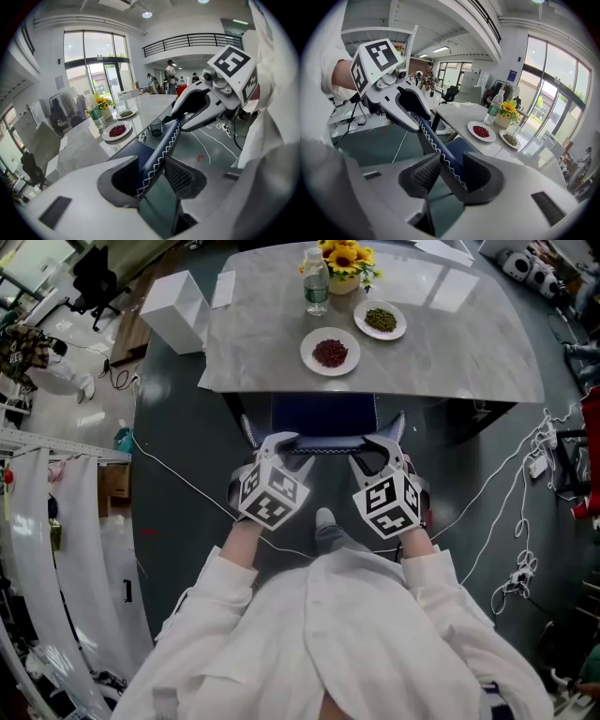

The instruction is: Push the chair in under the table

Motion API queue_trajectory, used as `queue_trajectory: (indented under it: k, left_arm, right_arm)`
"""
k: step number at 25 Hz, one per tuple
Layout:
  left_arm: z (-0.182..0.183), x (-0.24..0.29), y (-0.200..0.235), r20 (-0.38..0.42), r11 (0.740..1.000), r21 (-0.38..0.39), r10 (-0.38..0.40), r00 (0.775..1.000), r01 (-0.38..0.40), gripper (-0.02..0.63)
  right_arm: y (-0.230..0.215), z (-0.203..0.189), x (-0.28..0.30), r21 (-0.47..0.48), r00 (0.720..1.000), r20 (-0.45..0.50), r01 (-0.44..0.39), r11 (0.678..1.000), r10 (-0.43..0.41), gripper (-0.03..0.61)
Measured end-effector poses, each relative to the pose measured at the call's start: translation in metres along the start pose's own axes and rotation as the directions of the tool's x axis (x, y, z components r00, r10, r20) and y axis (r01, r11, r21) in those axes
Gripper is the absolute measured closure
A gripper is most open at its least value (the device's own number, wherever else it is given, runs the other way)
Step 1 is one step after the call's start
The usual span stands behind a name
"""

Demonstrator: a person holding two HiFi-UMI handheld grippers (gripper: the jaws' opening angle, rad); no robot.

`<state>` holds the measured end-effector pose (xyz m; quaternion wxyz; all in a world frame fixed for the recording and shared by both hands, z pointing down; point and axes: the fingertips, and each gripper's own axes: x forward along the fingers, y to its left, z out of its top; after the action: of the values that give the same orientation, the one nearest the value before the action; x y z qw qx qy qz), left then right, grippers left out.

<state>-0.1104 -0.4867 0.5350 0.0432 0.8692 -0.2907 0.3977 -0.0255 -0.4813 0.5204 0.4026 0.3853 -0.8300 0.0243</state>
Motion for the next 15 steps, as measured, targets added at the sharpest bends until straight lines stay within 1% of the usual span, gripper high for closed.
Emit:
queue_trajectory:
  k: [15]
  left_arm:
    - [0.014,0.022,0.036,0.005,1.0,-0.001,0.026,1.0,-0.026,0.436]
  right_arm:
    - [-0.033,0.014,0.028,-0.007,1.0,0.008,0.008,1.0,-0.008,0.43]
